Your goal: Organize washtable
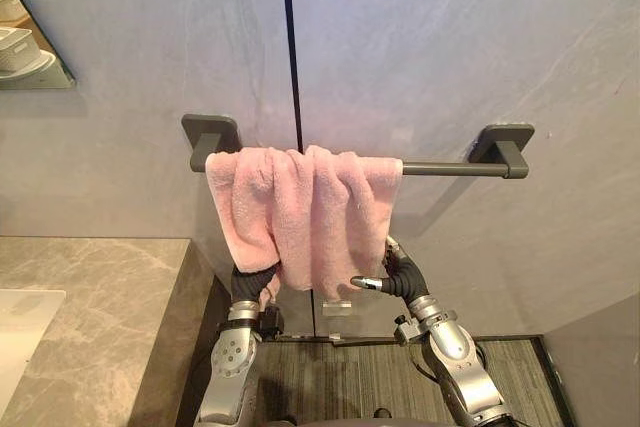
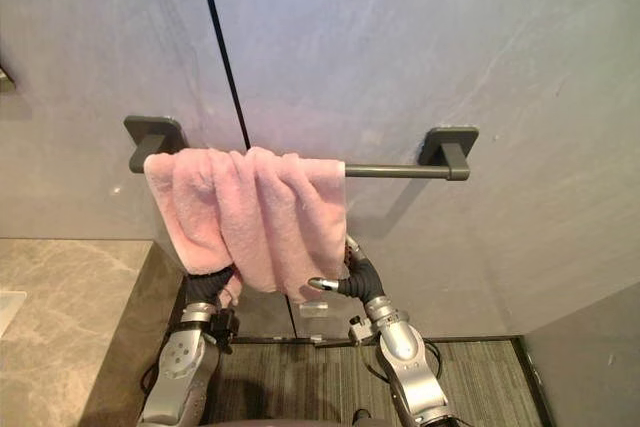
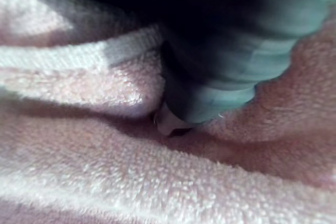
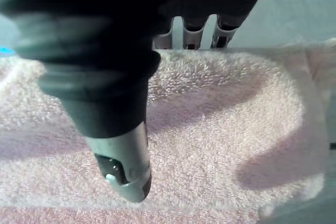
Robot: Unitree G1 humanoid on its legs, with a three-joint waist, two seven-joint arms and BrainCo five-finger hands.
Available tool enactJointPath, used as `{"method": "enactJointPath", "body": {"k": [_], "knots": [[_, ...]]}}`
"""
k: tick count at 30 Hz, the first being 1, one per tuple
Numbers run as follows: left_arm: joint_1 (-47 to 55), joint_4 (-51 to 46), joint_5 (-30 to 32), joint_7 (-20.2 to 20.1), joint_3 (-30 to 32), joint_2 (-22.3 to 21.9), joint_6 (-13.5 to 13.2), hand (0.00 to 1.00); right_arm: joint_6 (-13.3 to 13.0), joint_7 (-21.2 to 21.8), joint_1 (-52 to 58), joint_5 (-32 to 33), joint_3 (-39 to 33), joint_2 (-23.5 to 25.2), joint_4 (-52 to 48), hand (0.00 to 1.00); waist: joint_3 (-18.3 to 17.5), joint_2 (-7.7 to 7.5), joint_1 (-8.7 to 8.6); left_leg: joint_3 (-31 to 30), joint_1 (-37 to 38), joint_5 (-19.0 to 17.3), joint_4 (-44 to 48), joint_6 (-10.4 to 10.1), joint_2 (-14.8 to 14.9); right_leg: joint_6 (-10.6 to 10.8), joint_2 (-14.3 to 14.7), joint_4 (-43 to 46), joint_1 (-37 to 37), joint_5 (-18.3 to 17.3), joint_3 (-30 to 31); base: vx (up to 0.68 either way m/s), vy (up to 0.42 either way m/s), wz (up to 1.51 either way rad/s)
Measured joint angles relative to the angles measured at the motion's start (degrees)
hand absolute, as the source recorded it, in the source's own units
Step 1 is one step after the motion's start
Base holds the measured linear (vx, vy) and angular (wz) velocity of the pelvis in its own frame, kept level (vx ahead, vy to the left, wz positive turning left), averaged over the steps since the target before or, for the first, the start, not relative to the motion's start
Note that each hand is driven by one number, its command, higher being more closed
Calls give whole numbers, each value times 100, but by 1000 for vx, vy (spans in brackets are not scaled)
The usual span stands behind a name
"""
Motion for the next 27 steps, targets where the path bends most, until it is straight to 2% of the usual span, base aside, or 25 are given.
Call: {"method": "enactJointPath", "body": {"k": [11,12,19,27], "knots": [[4,1,2,-10,-25,5,1,100,8,42,2,-447,135,-109,291,0,-64,74,0,-10,-33,-1,25,-1,5,1,0,-9,-11,2,1,0,0,0],[4,1,2,-10,-56,7,1,100,9,49,1,-512,178,-111,318,100,-64,73,0,-12,-38,-2,31,-2,5,2,-1,-9,-12,2,1,0,0,0],[94,1,2,-36,-76,21,2,100,42,50,-61,-833,532,-216,450,100,-87,36,3,-20,-86,-1,46,-2,6,6,-1,-14,-42,8,-1,0,0,0],[104,1,0,-131,-81,113,1,100,46,43,-199,-880,622,-207,648,100,-108,0,7,-41,-138,-1,49,-2,6,6,-3,-15,-39,8,-17,0,0,0]]}}
